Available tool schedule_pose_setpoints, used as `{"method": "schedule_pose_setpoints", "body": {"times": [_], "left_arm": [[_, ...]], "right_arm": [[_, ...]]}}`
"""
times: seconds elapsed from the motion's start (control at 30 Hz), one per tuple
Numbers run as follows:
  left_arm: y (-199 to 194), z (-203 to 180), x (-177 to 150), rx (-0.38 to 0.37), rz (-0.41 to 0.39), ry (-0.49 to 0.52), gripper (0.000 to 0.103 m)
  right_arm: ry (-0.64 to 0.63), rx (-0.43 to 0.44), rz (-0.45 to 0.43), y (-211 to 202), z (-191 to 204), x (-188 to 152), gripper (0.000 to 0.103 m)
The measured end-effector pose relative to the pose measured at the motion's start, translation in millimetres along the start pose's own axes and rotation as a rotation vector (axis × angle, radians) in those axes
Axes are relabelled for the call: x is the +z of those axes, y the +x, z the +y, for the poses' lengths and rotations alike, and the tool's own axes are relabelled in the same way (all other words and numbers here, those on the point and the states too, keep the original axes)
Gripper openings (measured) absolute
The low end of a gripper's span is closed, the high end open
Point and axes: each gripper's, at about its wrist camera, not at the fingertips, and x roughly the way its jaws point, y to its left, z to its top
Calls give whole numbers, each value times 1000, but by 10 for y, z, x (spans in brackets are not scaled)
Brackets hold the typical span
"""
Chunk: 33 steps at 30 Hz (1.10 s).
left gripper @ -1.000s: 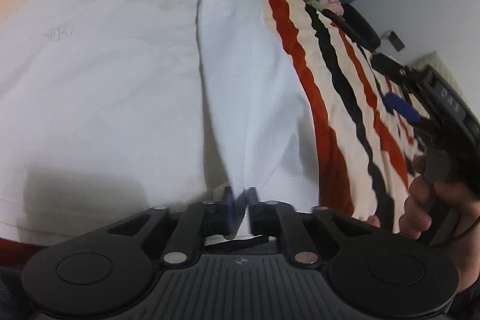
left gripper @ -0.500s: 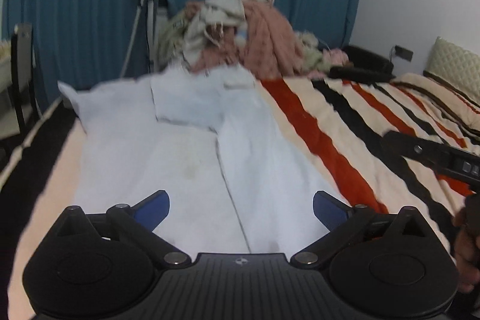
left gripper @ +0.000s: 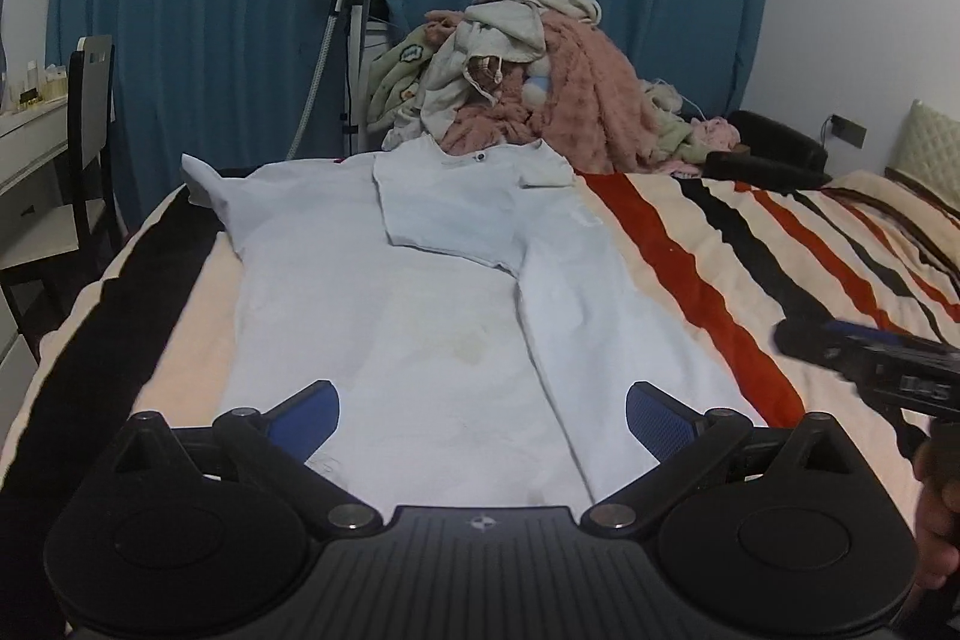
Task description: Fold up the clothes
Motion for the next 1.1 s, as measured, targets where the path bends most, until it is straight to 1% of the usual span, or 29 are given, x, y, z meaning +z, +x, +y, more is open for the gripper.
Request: {"method": "schedule_pose_setpoints", "body": {"times": [0.1, 0.2, 0.3, 0.4, 0.47, 0.57, 0.6, 0.67, 0.73, 0.8, 0.83, 0.87, 0.9, 0.93, 0.97, 1.0, 1.03, 1.1], "left_arm": [[-36, 162, 39, 30, -19, -25, 102], [-59, 404, 86, 69, -47, -97, 103], [-34, 625, 92, 153, -78, -129, 103], [11, 849, 92, 188, -110, -173, 103], [80, 1014, 74, 201, -110, -236, 103], [188, 1240, 42, 226, -109, -325, 103], [221, 1297, 21, 241, -114, -345, 103], [286, 1412, -21, 275, -120, -389, 103], [339, 1529, -67, 306, -129, -441, 103], [375, 1651, -120, 332, -141, -506, 103], [392, 1711, -146, 345, -147, -539, 103], [406, 1759, -172, 365, -148, -567, 103], [427, 1801, -194, 389, -144, -592, 103], [433, 1813, -204, 390, -142, -604, 103], [434, 1818, -211, 385, -141, -613, 103], [435, 1823, -219, 380, -140, -621, 103], [437, 1828, -226, 375, -138, -630, 103], [404, 1778, -219, 374, -155, -600, 103]], "right_arm": [[-22, 30, 48, 284, 115, 91, 80], [-61, 84, 87, 708, 342, 233, 80], [-78, 152, 116, 1250, 623, 399, 80], [-145, 222, 144, 1892, 1066, 532, 80], [-183, 271, 167, 2331, 1372, 598, 80], [-273, 325, 194, 2971, 1902, 655, 79], [-321, 331, 186, 3169, 2072, 657, 78], [-417, 311, 158, 3524, 2404, 649, 78], [-455, 281, 144, 3847, 2649, 671, 77], [-435, 270, 122, 4084, 2813, 733, 70], [-419, 277, 123, 4183, 2862, 757, 70], [-407, 281, 125, 4274, 2908, 773, 66], [-416, 276, 131, 4340, 2945, 765, 57], [-430, 268, 139, 4404, 2979, 756, 48], [-460, 249, 151, 4454, 3003, 741, 20], [-486, 227, 156, 4469, 3002, 732, 5], [-493, 205, 137, 4444, 2965, 749, 4], [-473, 185, 65, 4319, 2830, 843, 4]]}}
